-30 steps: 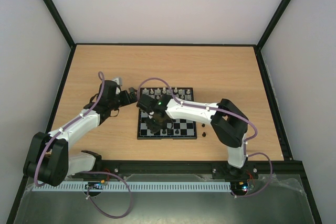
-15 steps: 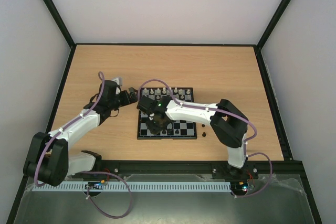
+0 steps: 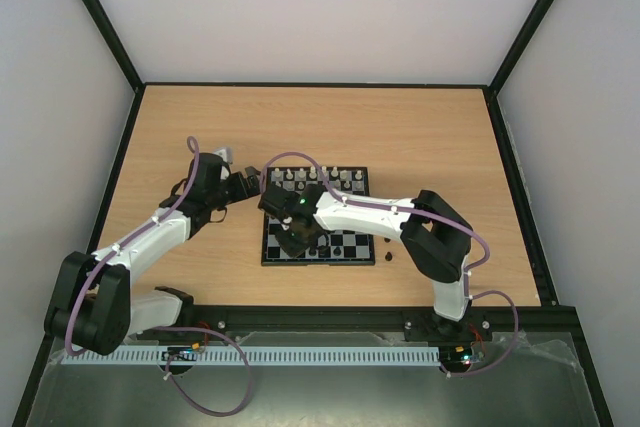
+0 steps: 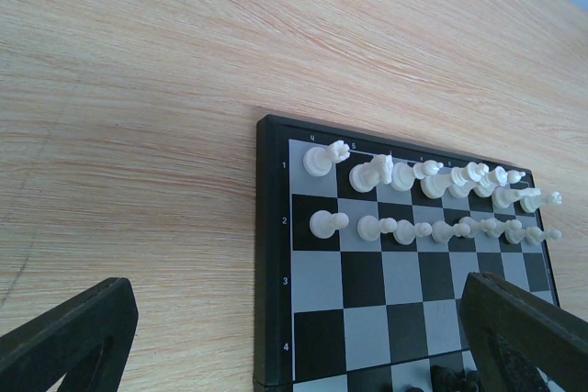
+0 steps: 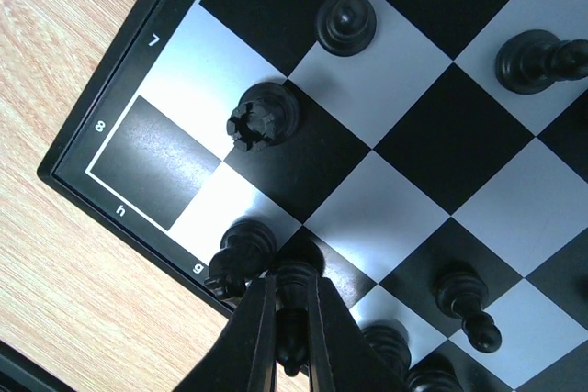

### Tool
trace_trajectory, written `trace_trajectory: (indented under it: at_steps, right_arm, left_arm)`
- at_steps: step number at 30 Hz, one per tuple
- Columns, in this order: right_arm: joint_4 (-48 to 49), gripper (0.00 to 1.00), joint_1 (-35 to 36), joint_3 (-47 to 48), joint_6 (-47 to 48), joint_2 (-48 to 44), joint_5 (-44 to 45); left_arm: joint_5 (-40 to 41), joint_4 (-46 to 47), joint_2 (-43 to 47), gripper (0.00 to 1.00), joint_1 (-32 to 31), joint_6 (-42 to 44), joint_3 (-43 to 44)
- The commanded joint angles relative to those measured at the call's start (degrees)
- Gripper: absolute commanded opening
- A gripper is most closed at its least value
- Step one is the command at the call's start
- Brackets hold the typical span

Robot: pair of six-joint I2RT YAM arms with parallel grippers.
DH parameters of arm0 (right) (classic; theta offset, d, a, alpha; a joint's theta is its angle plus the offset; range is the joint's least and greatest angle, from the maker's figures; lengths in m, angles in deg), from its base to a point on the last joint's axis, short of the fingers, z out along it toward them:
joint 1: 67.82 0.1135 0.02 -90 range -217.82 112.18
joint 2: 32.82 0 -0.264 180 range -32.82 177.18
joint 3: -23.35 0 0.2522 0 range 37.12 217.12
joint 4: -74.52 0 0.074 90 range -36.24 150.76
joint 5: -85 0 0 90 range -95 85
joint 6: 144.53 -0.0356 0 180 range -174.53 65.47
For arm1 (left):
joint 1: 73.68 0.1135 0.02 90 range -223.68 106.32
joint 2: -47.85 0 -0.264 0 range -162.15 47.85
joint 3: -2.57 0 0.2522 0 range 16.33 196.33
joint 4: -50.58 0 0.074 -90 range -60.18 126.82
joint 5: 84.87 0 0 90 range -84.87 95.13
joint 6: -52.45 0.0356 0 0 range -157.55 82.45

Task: Set up the chess pieces on the board
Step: Move the chess piece to the chessboard.

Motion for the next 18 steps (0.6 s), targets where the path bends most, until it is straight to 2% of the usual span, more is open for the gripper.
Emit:
trace_trajectory:
  at_steps: [1,18]
  right_arm:
    - [-3.2,0.01,0.6,1.8,-0.2,0.0,-0.6]
    - [-4.0,0.02,0.6,1.6,-0.1,-0.3,0.7]
  left_arm:
    - [0.5,-0.2,0.7,1.00,0.0,0.4,0.7]
    - [0.4,0.0,0.4,0.99,0.0,0.4,0.8]
